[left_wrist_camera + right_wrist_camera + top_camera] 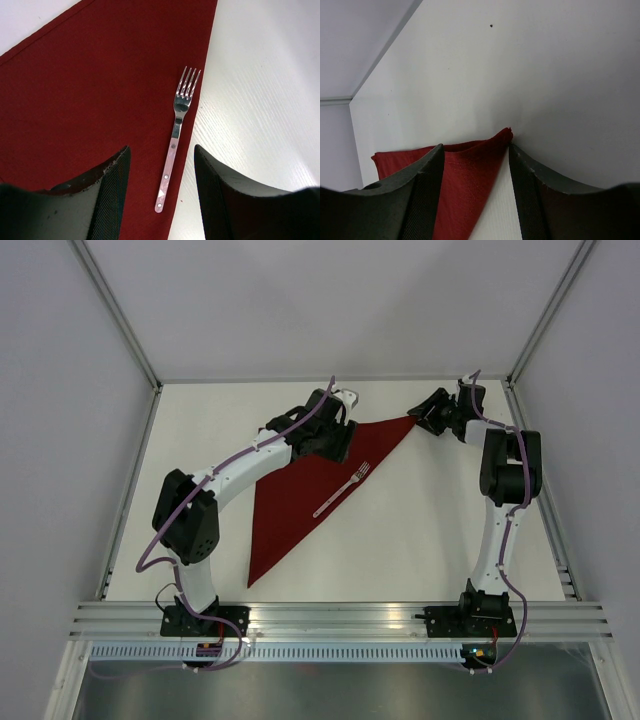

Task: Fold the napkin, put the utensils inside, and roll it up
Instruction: Fold the napkin

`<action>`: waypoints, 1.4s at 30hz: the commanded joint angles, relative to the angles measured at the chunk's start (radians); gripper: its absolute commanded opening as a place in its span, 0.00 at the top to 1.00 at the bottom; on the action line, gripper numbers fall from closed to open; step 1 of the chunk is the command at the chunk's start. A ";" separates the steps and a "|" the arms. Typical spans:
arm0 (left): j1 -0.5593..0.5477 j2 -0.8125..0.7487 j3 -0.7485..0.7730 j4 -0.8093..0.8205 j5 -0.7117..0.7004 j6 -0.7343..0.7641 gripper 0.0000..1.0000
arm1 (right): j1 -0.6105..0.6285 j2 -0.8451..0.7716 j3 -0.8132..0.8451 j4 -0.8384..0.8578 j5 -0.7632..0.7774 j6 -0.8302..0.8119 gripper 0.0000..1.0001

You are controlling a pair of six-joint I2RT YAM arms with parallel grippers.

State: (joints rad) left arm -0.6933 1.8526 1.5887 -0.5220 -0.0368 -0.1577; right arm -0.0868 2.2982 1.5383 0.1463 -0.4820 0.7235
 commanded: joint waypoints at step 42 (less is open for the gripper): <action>-0.002 -0.032 -0.038 0.030 0.002 -0.028 0.41 | 0.067 -0.114 0.046 -0.039 0.097 -0.140 0.78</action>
State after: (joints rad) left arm -0.6933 1.8526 1.5639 -0.5171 -0.0437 -0.1581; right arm -0.0448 2.2826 1.5356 0.1089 -0.4110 0.6369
